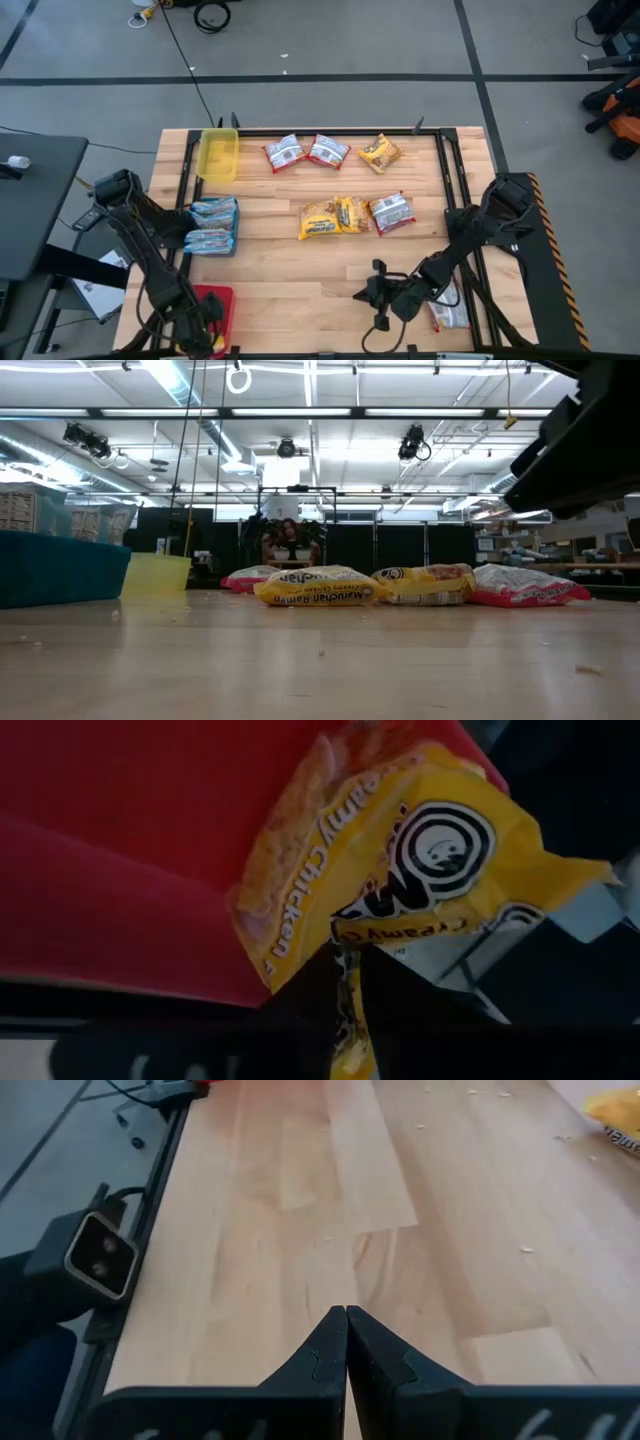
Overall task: Sort Maruchan noodles
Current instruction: Put the bottom yellow noodle pack into the red bin
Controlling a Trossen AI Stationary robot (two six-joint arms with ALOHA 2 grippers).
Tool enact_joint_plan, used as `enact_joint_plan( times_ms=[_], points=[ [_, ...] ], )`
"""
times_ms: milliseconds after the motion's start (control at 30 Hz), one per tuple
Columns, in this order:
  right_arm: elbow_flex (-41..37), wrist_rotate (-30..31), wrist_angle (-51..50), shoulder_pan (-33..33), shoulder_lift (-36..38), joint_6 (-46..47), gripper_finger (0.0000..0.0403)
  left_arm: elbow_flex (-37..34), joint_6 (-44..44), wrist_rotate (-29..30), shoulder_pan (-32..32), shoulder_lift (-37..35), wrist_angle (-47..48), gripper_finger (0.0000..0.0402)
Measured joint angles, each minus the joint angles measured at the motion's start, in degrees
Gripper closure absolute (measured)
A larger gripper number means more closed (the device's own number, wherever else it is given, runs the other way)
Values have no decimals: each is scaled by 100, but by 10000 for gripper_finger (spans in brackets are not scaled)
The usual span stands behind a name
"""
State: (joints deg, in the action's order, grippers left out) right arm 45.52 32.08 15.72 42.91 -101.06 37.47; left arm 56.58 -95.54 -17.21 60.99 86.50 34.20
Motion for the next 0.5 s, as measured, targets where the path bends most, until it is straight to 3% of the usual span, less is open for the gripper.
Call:
enact_joint_plan(
  times_ms=[300,433,500],
  points=[
    [0,-216,16,-41,2,-166,391,0,-298,-323,-10,-247,-670,300],
    [0,-395,16,-38,4,-166,390,2,-331,288,4,-681,-635,300],
    [0,-438,11,-25,7,-168,390,7,5,891,-21,-914,-406,299]
  ],
)
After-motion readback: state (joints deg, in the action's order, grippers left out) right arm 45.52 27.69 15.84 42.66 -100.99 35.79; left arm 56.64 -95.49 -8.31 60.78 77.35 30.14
